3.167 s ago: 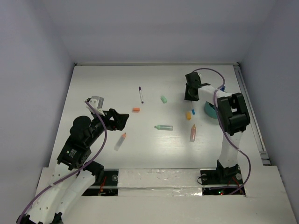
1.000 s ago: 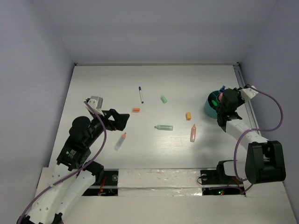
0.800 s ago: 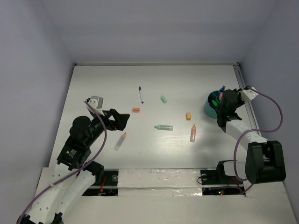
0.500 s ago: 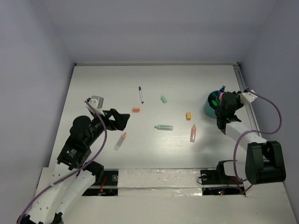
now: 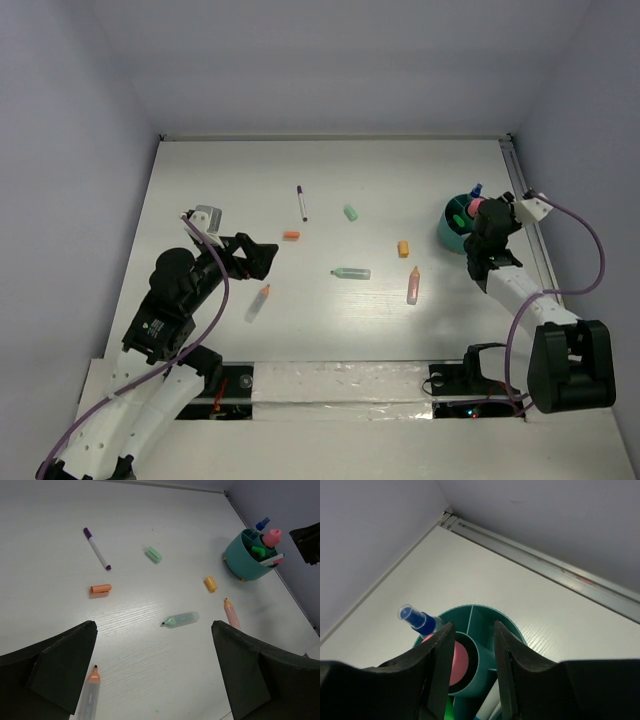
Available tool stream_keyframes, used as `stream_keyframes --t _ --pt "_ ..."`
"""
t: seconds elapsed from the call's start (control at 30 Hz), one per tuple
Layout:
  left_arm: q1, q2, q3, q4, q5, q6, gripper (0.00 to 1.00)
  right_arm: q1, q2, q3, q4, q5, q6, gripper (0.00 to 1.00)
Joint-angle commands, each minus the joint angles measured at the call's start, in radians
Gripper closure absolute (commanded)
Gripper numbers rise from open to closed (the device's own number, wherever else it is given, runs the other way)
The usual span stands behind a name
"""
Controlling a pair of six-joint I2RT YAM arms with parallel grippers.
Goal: Sort the stationery into containers
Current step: Place the pen in the storage box, then pick up the pen from the center of the board.
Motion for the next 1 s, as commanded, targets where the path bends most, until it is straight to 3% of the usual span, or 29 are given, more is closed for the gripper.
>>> stream_keyframes --t 0.0,0.13,0.23,0.33,0.37,0.47,0.53,0.63,0.73,0.83,0.87,0.97 --pt "0.006 -0.002 -0.005 0.048 0.007 0.01 0.01 -0.008 -0.041 0.001 -0.016 -0.021 0.01 0.55" --pt "0.006 -0.004 -0.005 0.049 0.007 0.011 0.01 -0.008 -0.096 0.035 -0.056 -0.065 -0.041 0.55" --pt "0.006 -0.001 -0.005 0.046 0.009 0.01 0.01 0.002 -0.13 0.119 -0.126 -0.201 -0.09 0.59" --pt "0.015 -0.005 -0.005 0.046 0.007 0.01 0.01 0.05 -0.089 0.234 -0.209 -0.409 -0.114 0.78" --pt "0.015 -0.005 -0.005 0.046 0.003 0.01 0.01 0.08 -0.035 0.265 -0.23 -0.439 -0.125 0.91" --pt "0.024 -0.01 -0.003 0.045 -0.005 0.01 0.01 0.254 0.077 0.407 -0.298 -0.461 -0.182 0.99" --pt "0.033 -0.011 -0.002 0.042 -0.011 0.01 0.01 0.352 0.213 0.49 -0.348 -0.531 -0.193 0.99" --pt "0.033 -0.019 0.0 0.039 -0.032 0.01 0.01 0.453 0.399 0.656 -0.396 -0.576 -0.196 0.96" --pt "0.051 -0.028 0.001 0.035 -0.049 0.008 0.01 0.534 0.59 0.858 -0.503 -0.567 -0.211 0.85" --pt "0.052 -0.03 0.003 0.034 -0.057 0.006 0.01 0.556 0.732 1.068 -0.577 -0.59 -0.219 0.61" --pt "0.062 -0.03 0.003 0.035 -0.059 0.006 0.01 0.567 0.828 1.128 -0.603 -0.594 -0.223 0.48" --pt "0.062 -0.027 0.003 0.035 -0.057 0.006 0.01 0.578 1.035 1.386 -0.718 -0.593 -0.251 0.33"
